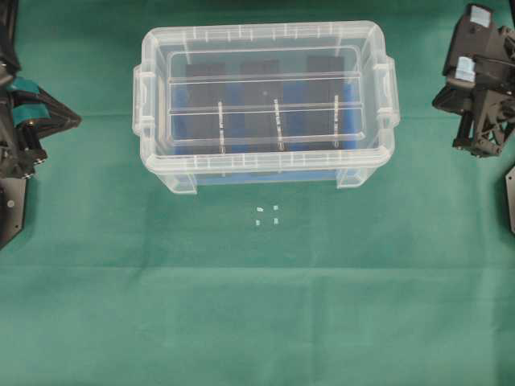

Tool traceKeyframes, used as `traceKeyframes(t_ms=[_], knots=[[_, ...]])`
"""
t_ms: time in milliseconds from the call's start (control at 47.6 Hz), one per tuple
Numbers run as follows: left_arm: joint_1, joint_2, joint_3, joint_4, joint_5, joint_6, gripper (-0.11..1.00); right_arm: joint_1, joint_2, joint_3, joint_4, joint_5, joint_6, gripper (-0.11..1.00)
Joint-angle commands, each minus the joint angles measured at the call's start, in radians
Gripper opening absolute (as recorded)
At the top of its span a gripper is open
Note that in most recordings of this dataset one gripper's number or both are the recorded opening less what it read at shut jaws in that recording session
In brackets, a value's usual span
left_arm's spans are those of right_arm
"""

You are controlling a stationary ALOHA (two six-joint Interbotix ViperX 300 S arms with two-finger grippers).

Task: Clamp the lid of the box with both arms, then lift and open it.
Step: 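Rotate both grippers to face the box's left and right lid edges, then move both grippers inward to the lid rim on each side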

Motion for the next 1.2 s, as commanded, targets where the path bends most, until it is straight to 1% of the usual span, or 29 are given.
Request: traceKeyframes(t_ms=[0, 252, 441, 504, 630, 735, 819, 903, 987, 1176], knots=[[0.003, 0.025, -0.032, 0.002, 0.029, -0.002, 0.01, -0.002, 0.009, -0.040, 0.000, 0.015, 0.002, 0.00], [0.005, 0.044, -0.057, 0.003, 0.072, -0.002, 0.01, -0.002, 0.011, -0.052, -0.002, 0.020, -0.003, 0.00], [0.005, 0.066, -0.061, 0.009, 0.107, 0.025, 0.01, -0.002, 0.014, -0.054, -0.006, 0.021, -0.017, 0.00], [0.003, 0.080, -0.064, 0.009, 0.118, 0.051, 0.01, -0.002, 0.015, -0.057, -0.012, 0.020, -0.026, 0.00], [0.005, 0.120, -0.072, 0.009, 0.123, 0.143, 0.01, 0.002, 0.018, -0.060, -0.017, 0.021, -0.064, 0.00], [0.003, 0.156, -0.083, 0.011, 0.127, 0.227, 0.01, 0.005, 0.031, -0.071, -0.018, 0.021, -0.115, 0.00], [0.005, 0.192, -0.094, 0.009, 0.150, 0.285, 0.01, 0.012, 0.040, -0.075, -0.020, 0.021, -0.170, 0.00], [0.003, 0.215, -0.104, 0.009, 0.181, 0.318, 0.01, 0.020, 0.051, -0.081, -0.020, 0.025, -0.225, 0.00], [0.003, 0.230, -0.115, 0.009, 0.210, 0.336, 0.01, 0.023, 0.060, -0.091, -0.020, 0.038, -0.270, 0.00], [0.005, 0.236, -0.129, 0.009, 0.233, 0.350, 0.01, 0.023, 0.071, -0.100, -0.020, 0.046, -0.276, 0.00]])
